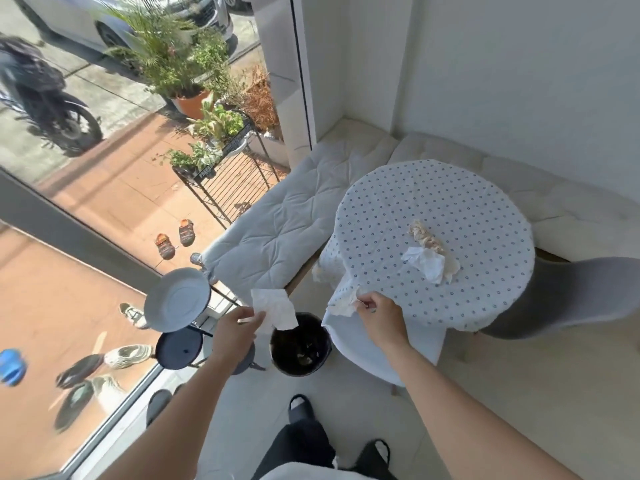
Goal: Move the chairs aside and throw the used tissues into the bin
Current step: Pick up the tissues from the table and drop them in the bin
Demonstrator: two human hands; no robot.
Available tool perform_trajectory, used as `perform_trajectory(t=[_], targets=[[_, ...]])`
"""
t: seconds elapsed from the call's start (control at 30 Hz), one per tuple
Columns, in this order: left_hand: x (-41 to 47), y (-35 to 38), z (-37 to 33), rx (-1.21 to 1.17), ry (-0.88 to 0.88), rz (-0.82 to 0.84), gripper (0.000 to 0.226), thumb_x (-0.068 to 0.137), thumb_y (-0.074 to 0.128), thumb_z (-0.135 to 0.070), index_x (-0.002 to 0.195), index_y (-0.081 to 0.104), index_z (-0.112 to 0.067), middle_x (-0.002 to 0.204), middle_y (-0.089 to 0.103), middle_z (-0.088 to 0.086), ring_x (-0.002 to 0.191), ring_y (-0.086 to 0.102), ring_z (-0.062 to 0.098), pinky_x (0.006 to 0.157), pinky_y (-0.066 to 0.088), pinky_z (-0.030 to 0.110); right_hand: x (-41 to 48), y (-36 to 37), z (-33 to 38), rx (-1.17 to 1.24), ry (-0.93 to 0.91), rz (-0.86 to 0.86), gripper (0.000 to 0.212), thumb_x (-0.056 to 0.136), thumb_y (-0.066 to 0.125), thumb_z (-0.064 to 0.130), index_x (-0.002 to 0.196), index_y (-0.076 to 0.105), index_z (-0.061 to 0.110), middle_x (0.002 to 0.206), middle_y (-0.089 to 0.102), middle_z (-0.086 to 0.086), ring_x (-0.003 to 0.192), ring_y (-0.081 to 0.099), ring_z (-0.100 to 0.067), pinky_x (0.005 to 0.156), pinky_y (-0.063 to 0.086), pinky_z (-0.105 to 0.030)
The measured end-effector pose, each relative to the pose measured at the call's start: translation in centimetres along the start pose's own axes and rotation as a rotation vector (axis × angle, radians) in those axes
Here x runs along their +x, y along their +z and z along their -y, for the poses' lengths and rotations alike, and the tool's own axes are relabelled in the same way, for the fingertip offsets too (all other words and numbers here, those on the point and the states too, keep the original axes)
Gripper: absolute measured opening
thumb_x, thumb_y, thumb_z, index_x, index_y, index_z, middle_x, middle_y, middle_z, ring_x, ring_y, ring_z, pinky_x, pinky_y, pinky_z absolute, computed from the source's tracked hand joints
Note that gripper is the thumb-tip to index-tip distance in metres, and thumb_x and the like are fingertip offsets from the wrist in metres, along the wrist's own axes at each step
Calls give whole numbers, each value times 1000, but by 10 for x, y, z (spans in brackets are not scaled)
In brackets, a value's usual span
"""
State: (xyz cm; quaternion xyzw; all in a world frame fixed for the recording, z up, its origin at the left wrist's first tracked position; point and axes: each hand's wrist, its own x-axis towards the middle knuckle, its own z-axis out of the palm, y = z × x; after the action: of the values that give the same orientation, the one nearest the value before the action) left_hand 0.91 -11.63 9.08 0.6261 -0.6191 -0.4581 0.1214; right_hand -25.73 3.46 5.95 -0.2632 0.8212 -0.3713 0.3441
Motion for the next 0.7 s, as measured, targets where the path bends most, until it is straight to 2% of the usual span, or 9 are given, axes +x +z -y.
perform_trajectory(t=[0.13,0.2,0.33,0.4,0.43,0.5,0.57,0.63,0.7], targets=[[21,-27,37,25,-34,-9,19,91,76,-45,97,77,-27,95,78,-9,87,75,18,87,64,52,-5,40,17,-39,2,46,16,100,66,27,112,75,20,99,68,14,100,64,-10,83,44,-20],[33,-36,43,16,-47,1,20,92,76,-43,99,77,-24,91,78,-7,84,76,20,86,64,53,-5,59,24,-50,19,48,15,100,66,27,110,75,20,100,68,13,98,64,-10,79,43,-18],[70,-52,65,3,-49,78,22,88,75,-50,100,77,-31,95,78,-11,84,77,16,86,64,50,-6,96,38,-92,69,31,20,100,66,29,115,75,20,106,71,10,102,65,-12,85,45,-22],[85,-58,68,30,-58,128,17,89,76,-46,97,76,-30,96,79,-11,83,77,17,84,63,44,-6,115,45,-95,113,13,19,100,66,30,114,75,21,103,70,11,98,63,-11,80,45,-21],[91,-61,68,47,-56,151,12,91,76,-42,93,75,-30,92,79,-10,79,77,17,77,63,38,-7,125,48,-87,138,4,17,100,66,31,111,75,22,102,69,12,95,62,-10,74,44,-18],[105,-64,71,68,-45,215,7,93,76,-35,90,73,-29,87,78,-8,66,75,17,53,58,21,-8,145,53,-70,178,-13,13,99,66,32,106,75,25,101,72,14,91,63,-6,68,41,-11],[122,-63,76,97,-21,277,8,94,75,-32,94,74,-25,88,78,-4,70,75,21,42,49,12,-9,165,60,-44,208,-22,7,98,66,31,98,73,31,95,71,16,87,64,-3,66,42,-10],[137,-62,81,116,-11,323,12,94,75,-31,97,76,-20,89,78,-2,77,75,21,42,47,10,-9,184,64,-13,236,-28,8,97,67,30,91,71,34,88,69,19,83,64,1,65,44,-15],[151,-58,85,145,-11,366,12,93,76,-33,95,76,-20,87,79,-3,76,75,18,54,54,18,-7,202,63,17,265,-32,8,96,68,31,90,73,32,90,72,18,81,66,2,67,44,-19]])
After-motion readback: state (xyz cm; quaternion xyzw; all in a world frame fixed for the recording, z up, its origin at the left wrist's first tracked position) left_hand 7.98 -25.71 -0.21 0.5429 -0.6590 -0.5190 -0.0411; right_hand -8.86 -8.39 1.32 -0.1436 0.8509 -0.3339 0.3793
